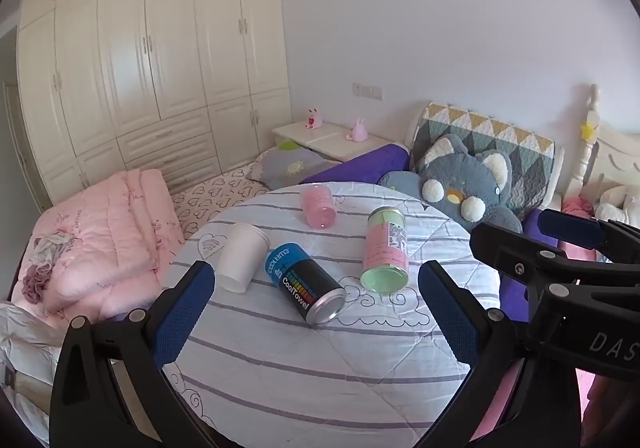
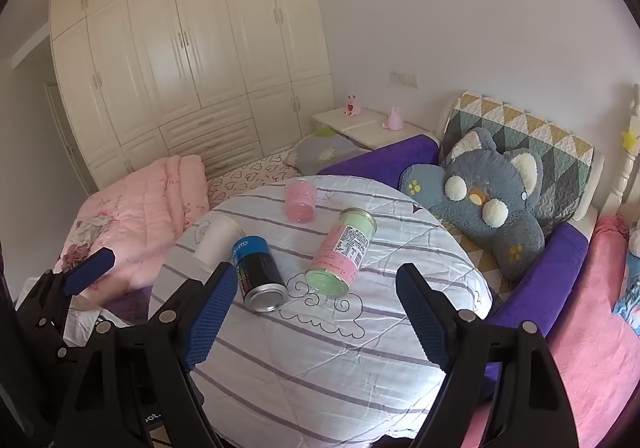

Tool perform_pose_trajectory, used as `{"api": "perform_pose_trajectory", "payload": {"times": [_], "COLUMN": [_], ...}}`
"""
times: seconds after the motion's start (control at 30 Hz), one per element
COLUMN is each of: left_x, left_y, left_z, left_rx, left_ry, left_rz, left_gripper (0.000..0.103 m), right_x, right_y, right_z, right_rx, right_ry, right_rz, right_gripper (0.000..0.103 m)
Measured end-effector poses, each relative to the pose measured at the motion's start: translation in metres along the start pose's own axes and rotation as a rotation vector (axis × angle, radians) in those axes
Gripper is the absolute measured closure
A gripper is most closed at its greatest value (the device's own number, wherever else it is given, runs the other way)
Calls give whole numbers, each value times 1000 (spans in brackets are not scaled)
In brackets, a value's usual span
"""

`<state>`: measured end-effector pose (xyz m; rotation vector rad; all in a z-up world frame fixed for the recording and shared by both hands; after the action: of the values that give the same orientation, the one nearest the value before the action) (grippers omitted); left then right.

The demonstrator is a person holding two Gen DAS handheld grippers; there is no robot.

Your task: Flip cup upright

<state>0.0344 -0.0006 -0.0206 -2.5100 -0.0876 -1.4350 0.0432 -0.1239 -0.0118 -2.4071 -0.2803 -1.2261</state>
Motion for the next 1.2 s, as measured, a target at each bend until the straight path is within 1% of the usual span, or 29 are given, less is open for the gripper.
{"api": "perform_pose_trajectory", "payload": {"times": [0.4,0.5,0.87,0.93,1.2], "left_x": [-7,-4,-4,-5,-5], "left_y": [10,2,3,4,4], "left_z": [8,11,14,17,19], "left_rx": [-15,-24,-20,-19,-25], "left_ry": [-15,-23,-27,-29,-32], "left_rz": [-11,-11,-10,-10,-9], "left_gripper": [0,0,0,0,0], "right_x": [2,3,0,3,2], "right_y": [2,4,2,8,10], "right_z": [5,4,12,16,21], "right_rx": [-5,-6,0,4,6], "right_ry": [-17,-21,-17,-19,-23], "right_rz": [0,3,8,12,8], "right_gripper": [20,20,20,20,20]}}
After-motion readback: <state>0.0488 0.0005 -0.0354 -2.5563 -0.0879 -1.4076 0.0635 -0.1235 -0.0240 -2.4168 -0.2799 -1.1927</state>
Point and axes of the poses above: each gripper's, at about its wrist camera, not at the fingertips, and z roughly the way its jaws point, y to its right, x to its top, the point moved 4 cm from there along z, roughly the way its jaws point, and after that the axes turned 14 degrees about x, right-handed, at the moved point
